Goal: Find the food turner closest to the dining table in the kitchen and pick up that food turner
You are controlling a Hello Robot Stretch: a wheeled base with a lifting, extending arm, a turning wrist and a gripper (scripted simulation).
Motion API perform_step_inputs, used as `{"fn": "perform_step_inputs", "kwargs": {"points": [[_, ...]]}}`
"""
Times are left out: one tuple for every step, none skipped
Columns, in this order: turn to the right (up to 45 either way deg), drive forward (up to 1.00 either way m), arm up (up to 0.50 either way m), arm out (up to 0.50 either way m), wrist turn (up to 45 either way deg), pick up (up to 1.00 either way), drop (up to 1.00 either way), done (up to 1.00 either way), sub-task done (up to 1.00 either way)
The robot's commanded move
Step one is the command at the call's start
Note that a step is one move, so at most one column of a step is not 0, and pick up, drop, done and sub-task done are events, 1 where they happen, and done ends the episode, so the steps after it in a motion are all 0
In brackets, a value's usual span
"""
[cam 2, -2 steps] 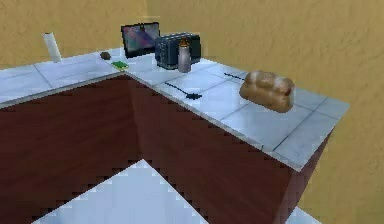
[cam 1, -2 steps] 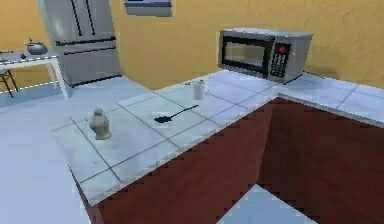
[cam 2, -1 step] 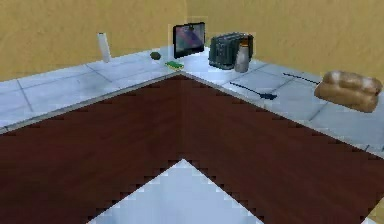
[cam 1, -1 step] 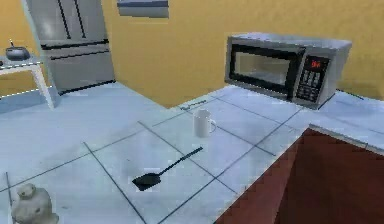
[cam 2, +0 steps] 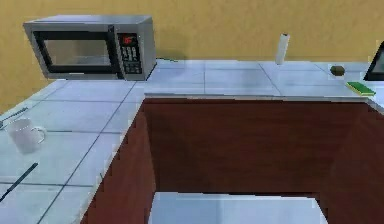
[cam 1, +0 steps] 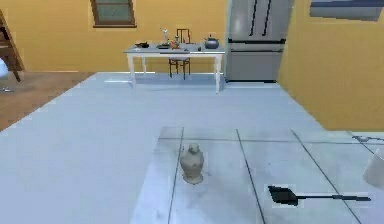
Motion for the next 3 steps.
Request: {"fn": "perform_step_inputs", "kwargs": {"points": [[-39.0, 0.00, 0.00, 0.00, 0.0, 0.00, 0.00, 0.00, 0.00], [0.0, 0.00, 0.50, 0.00, 0.0, 0.00, 0.00, 0.00, 0.00], [0.0, 0.00, 0.38, 0.00, 0.0, 0.00, 0.00, 0.00, 0.00]]}}
